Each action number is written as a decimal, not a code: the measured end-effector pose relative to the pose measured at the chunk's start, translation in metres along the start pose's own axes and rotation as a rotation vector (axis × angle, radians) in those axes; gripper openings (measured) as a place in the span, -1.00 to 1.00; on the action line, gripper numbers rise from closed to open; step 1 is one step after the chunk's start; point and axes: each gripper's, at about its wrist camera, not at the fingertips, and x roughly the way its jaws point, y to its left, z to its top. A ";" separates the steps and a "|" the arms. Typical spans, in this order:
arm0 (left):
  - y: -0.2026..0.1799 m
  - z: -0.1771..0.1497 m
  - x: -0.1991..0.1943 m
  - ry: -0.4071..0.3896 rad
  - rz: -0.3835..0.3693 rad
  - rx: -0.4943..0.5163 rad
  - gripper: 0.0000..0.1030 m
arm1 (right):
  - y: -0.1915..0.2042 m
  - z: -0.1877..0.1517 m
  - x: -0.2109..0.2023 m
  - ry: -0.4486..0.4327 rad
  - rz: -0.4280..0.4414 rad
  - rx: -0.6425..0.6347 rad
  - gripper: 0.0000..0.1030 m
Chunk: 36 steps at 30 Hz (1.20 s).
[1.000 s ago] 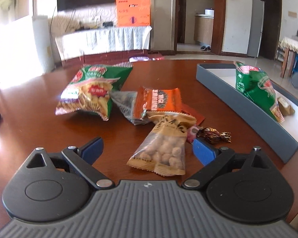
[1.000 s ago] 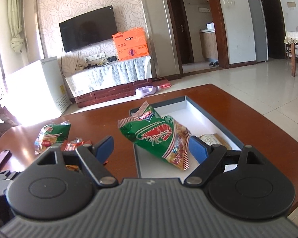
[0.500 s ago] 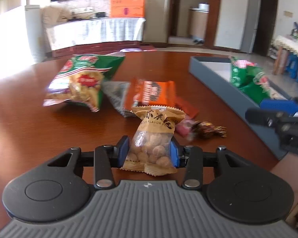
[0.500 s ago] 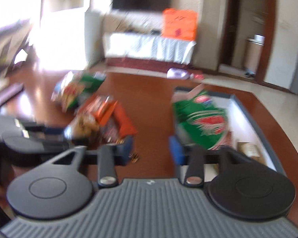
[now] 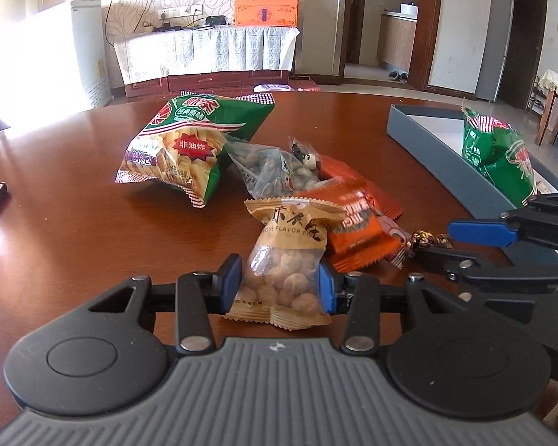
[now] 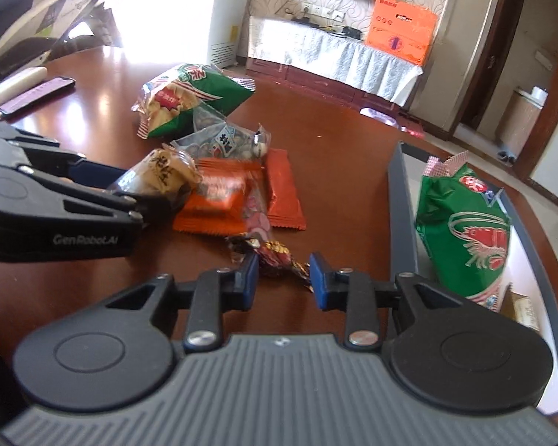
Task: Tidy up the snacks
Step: 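Grasp the clear peanut bag with the left tool while the right tool grasps a wrapped candy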
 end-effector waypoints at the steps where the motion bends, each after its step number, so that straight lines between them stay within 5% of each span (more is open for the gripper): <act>1: 0.000 0.001 0.000 0.001 0.000 -0.001 -0.05 | 0.000 0.001 0.001 0.000 0.009 -0.001 -0.34; 12: 0.004 -0.004 0.006 0.009 0.024 -0.011 0.14 | -0.003 0.005 0.008 0.052 0.086 0.019 -0.47; 21: 0.017 -0.005 -0.007 -0.015 0.000 -0.074 -0.04 | -0.005 -0.001 -0.018 0.038 0.080 0.096 -0.49; 36: 0.004 -0.002 -0.030 -0.073 0.011 -0.002 -0.07 | -0.015 -0.004 -0.051 -0.052 0.094 0.217 -0.49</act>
